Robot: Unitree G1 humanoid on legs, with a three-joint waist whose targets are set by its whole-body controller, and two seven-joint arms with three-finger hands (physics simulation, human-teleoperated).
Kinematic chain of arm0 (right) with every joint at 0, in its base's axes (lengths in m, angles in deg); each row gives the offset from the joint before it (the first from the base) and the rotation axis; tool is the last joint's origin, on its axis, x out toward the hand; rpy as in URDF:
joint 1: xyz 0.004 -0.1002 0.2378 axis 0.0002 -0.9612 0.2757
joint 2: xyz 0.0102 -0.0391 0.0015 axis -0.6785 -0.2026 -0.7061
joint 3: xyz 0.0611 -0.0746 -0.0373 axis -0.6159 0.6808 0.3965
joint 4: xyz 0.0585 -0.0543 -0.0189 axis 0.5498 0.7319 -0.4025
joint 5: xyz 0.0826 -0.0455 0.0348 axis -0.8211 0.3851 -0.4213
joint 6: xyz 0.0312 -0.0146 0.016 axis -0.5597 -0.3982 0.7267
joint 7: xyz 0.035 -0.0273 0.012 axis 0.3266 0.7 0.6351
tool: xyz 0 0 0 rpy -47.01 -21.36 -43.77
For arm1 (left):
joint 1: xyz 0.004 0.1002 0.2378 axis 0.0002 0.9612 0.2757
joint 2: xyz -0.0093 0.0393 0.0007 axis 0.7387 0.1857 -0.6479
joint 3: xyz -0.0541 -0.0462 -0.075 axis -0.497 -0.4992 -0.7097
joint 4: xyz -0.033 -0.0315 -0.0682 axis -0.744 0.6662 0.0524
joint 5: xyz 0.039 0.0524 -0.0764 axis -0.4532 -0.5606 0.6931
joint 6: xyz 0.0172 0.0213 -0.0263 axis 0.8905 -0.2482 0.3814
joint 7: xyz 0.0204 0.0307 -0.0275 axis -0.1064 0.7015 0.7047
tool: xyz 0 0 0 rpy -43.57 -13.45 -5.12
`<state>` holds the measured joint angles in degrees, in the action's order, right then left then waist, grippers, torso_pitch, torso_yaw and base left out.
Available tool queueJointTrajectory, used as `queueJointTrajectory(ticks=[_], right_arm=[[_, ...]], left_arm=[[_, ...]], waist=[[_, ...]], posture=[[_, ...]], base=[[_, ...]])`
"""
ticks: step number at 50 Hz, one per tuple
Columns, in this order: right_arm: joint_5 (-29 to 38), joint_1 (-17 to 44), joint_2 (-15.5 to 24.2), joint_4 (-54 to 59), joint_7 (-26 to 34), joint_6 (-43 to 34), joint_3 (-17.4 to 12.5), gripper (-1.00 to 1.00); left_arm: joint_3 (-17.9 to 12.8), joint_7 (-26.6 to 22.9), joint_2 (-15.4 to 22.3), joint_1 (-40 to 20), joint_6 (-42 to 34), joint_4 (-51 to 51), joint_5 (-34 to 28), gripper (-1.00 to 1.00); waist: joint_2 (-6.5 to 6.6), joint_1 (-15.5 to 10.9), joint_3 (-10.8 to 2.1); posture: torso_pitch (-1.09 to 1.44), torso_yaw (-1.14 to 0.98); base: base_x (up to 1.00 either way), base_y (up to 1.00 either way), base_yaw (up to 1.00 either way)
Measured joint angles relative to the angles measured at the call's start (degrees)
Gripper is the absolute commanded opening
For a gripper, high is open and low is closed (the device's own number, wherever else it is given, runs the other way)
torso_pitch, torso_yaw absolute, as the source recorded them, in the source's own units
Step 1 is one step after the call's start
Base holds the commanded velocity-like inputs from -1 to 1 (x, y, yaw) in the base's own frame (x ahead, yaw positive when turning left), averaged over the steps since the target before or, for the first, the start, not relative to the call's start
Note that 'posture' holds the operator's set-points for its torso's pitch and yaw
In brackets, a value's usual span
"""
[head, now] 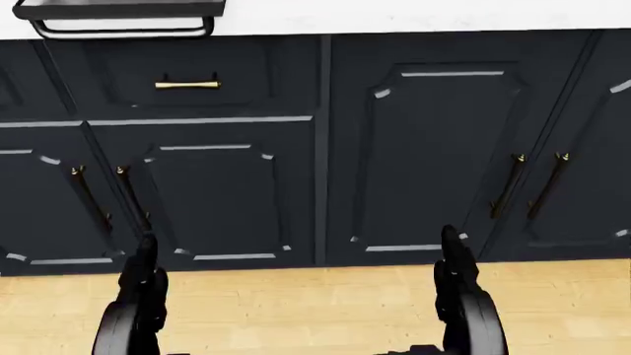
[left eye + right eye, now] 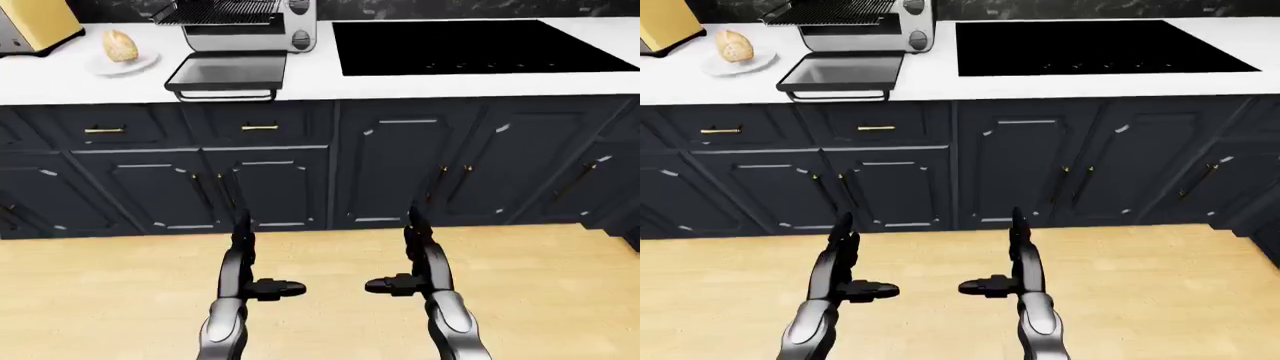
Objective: Place the bread on the rack of the toaster oven.
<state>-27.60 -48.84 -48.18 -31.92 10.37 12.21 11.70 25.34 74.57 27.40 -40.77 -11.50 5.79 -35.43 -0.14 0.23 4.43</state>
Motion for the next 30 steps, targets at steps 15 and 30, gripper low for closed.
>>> queueJointTrajectory(ticks=[15,30], right_arm=[[3.2,4.1,2.2,-23.8,0.8,-13.7,-2.7,1.00],[3.2,11.5,2.9,-32.9,0.6,-23.2,-2.7,1.00]], left_arm=[[-0.8,0.3,1.0,-4.4,-14.8,-18.2,-0.4,1.00],[-5.7,2.1,4.4,-12.1,-28.1,-28.5,2.5,1.00]], waist=[[-0.99,0.3,-3.24],[5.10,0.4,-2.93]], posture=[[0.00,0.00],[0.00,0.00]], base=[[0.01,0.13,0.00],[0.14,0.76,0.00]])
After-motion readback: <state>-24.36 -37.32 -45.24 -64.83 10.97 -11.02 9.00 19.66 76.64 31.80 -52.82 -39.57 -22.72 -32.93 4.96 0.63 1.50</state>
